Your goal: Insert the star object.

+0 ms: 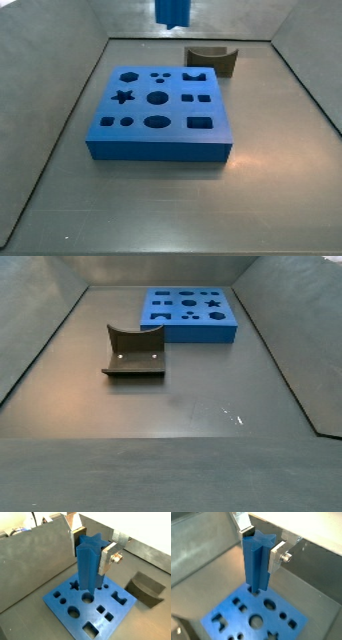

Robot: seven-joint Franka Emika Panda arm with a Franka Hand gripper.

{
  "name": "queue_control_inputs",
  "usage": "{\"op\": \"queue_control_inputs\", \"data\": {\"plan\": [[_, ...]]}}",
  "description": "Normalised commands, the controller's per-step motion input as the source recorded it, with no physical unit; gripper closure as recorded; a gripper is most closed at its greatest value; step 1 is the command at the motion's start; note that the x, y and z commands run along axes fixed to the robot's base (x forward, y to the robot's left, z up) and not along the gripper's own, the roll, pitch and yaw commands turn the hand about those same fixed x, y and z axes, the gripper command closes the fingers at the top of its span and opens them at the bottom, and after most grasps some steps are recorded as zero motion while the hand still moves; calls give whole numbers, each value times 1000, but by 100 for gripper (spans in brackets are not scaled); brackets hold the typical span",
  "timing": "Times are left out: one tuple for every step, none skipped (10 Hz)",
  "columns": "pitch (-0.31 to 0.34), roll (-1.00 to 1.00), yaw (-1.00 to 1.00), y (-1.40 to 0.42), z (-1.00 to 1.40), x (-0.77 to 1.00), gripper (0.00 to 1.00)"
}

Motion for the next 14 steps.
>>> {"op": "queue_control_inputs", "data": {"plan": [[-191,-50,311,254,-791,-617,100],[-273,-189,237,257,-514,-557,100],[-307,-269,326,163,-320,-377,100],[-320,-310,397,86,-211,-280,100],[-319,-267,363,160,-291,-323,100],[-317,-196,277,251,-429,-449,100],[-209,-51,183,291,-814,-423,100],[-31,14,57,240,-777,-343,100],[0,43,86,197,-757,-251,100],[0,27,151,129,-726,-54,100],[0,14,69,83,-697,-63,100],[0,0,0,51,-597,-60,100],[0,0,0,60,-511,-69,100],[0,0,0,40,-511,-100,100]]}}
